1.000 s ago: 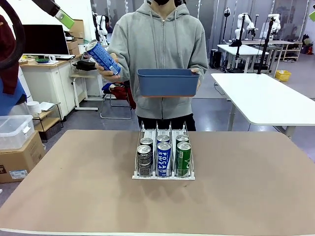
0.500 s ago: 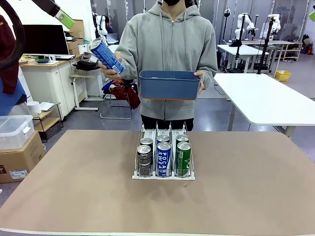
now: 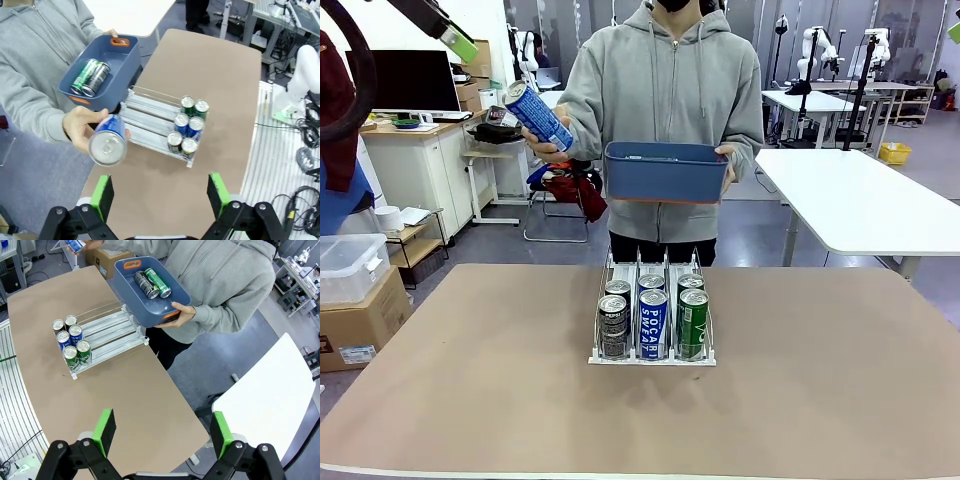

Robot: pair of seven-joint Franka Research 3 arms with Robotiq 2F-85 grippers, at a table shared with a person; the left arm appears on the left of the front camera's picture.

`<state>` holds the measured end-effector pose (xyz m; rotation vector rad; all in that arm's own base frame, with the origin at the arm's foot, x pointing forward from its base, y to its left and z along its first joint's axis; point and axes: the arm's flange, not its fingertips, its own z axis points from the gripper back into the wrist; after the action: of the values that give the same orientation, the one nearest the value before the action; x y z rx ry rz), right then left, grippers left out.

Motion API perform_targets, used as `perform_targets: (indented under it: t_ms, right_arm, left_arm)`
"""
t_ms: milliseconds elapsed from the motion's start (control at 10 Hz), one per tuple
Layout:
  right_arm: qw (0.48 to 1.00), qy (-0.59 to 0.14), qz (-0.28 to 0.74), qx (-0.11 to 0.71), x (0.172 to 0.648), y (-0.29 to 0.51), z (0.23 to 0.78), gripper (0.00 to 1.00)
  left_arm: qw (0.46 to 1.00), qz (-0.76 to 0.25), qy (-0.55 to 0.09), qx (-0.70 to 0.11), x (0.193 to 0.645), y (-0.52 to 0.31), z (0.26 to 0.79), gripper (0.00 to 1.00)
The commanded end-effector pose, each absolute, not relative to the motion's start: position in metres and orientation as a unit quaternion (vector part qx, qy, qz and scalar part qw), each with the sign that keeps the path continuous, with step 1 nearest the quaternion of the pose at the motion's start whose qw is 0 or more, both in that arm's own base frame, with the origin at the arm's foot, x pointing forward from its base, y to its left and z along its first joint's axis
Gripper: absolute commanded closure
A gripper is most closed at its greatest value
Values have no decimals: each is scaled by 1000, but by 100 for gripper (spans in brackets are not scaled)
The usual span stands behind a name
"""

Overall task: Fill the beverage cans into the dispenser.
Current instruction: Pick up the Ionic drink handed by the human.

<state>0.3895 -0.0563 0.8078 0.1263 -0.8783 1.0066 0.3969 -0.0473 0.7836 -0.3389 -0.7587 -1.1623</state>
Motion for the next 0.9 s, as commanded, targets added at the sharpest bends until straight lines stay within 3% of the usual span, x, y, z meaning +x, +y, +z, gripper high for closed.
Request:
perform_targets:
  t_ms: [0, 300, 800]
  right_arm:
    - [781, -407, 469, 61, 389, -56, 807, 0]
    - [781, -407, 469, 61, 389, -56, 807, 0]
    - [781, -407, 469, 61, 389, -56, 807, 0]
  left_arm:
    - [747, -537, -377, -108, 413, -58, 766, 0]
    - [737, -533, -403, -100, 436, -72, 749, 0]
    - [747, -525, -393, -104, 458, -73, 725, 0]
